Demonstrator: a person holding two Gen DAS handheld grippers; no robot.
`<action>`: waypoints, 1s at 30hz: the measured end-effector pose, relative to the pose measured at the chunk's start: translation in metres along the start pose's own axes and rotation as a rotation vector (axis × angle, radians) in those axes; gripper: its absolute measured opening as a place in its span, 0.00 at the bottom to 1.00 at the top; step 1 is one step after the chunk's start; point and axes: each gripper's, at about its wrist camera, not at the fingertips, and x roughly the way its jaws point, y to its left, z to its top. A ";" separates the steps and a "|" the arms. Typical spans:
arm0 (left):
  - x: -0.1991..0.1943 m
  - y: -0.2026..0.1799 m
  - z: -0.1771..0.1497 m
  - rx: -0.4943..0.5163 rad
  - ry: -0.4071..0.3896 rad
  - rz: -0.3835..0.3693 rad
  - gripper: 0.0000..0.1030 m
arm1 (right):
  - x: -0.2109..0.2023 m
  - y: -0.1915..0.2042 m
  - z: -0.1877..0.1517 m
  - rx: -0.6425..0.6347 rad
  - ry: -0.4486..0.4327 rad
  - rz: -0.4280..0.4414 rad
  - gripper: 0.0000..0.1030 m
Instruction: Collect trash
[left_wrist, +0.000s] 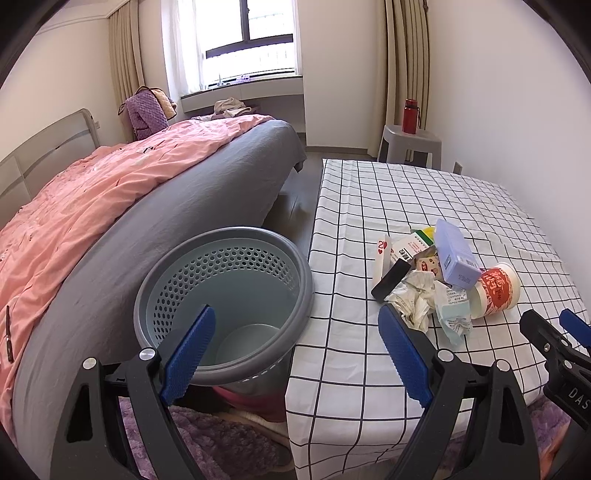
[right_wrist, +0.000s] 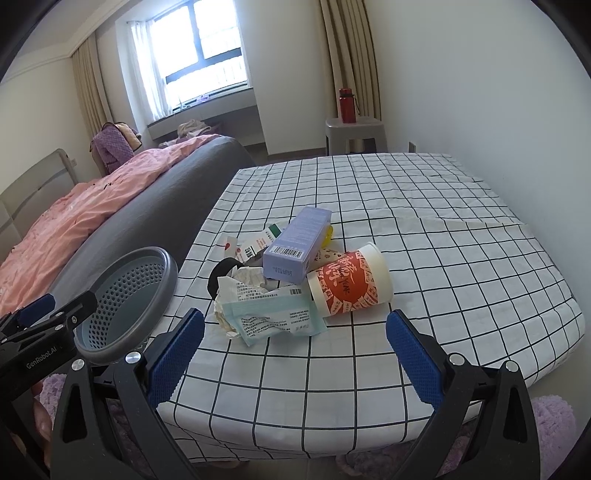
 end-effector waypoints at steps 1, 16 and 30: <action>0.000 0.000 0.000 0.000 0.000 0.000 0.83 | 0.000 0.000 0.000 0.000 -0.001 0.000 0.94; -0.001 0.000 0.000 0.001 -0.001 0.000 0.83 | -0.003 -0.003 0.002 0.003 -0.009 0.001 0.94; -0.001 0.000 0.000 0.001 -0.002 0.000 0.83 | -0.006 -0.003 0.001 0.002 -0.023 0.001 0.94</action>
